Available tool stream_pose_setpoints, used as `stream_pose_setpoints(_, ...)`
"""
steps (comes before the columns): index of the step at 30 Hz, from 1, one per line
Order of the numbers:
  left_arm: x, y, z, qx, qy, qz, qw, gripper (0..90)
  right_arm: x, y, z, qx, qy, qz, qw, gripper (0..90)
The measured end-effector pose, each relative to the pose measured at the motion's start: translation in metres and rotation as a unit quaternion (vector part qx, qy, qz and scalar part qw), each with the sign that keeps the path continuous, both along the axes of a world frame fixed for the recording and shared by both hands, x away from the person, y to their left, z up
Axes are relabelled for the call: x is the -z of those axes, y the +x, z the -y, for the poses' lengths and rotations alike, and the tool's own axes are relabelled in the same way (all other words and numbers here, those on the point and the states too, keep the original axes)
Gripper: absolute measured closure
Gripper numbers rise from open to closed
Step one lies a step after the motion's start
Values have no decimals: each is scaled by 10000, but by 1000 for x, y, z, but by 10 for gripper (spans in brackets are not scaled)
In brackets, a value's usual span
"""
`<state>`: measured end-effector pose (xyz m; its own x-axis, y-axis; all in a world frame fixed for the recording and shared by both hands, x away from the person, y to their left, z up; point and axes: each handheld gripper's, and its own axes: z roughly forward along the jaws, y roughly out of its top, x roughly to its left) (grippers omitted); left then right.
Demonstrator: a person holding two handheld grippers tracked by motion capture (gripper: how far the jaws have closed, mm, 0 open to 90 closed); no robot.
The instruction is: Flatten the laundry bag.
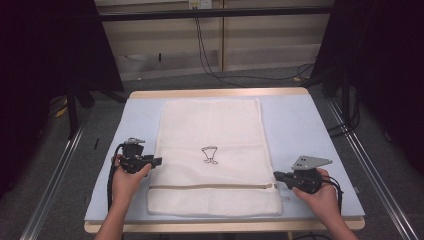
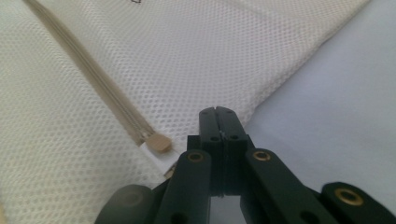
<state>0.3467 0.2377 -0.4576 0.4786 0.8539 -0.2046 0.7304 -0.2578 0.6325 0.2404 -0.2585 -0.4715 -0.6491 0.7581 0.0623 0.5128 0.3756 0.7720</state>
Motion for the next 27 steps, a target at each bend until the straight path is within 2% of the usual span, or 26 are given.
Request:
stream_pose_setpoints(5, -1, 1, 4, -10, 48, 93, 9999, 422, 2, -4, -8, -181, -2, -62, 9998, 900)
stream_pose_setpoints(8, 0, 2, 4, -26, 36, 86, 10000, 342, 3, -6, -9, -140, 15, -129, 9998, 900)
stream_pose_setpoints(11, -1, 2, 5, -31, 3, 110, 9999, 297, 2, -8, -8, -116, 14, -138, 9998, 900)
stream_pose_setpoints(16, -2, 2, 10, 77, -65, 83, 9999, 239, 3, -11, -10, -121, 49, -230, 9997, 900)
stream_pose_setpoints(19, -1, 1, 16, 176, -119, 51, 9998, 209, 3, -11, -12, -152, 48, -185, 9997, 900)
stream_pose_setpoints(21, -2, 1, 19, 235, -160, 20, 9996, 200, 2, -11, -13, -144, 94, -182, 9997, 900)
stream_pose_setpoints(22, -3, 0, 22, 293, -208, 6, 9994, 200, 1, -11, -13, -189, 199, -176, 9995, 900)
stream_pose_setpoints(23, -4, 0, 23, 327, -172, 28, 9993, 198, 1, -11, -14, -192, 207, -177, 9994, 900)
stream_pose_setpoints(26, -5, -1, 26, 328, -277, 7, 9991, 190, 1, -11, -16, -229, 205, -183, 9994, 900)
stream_pose_setpoints(27, -5, -2, 28, 417, -288, -13, 9987, 190, 1, -10, -20, -315, 216, -160, 9991, 900)
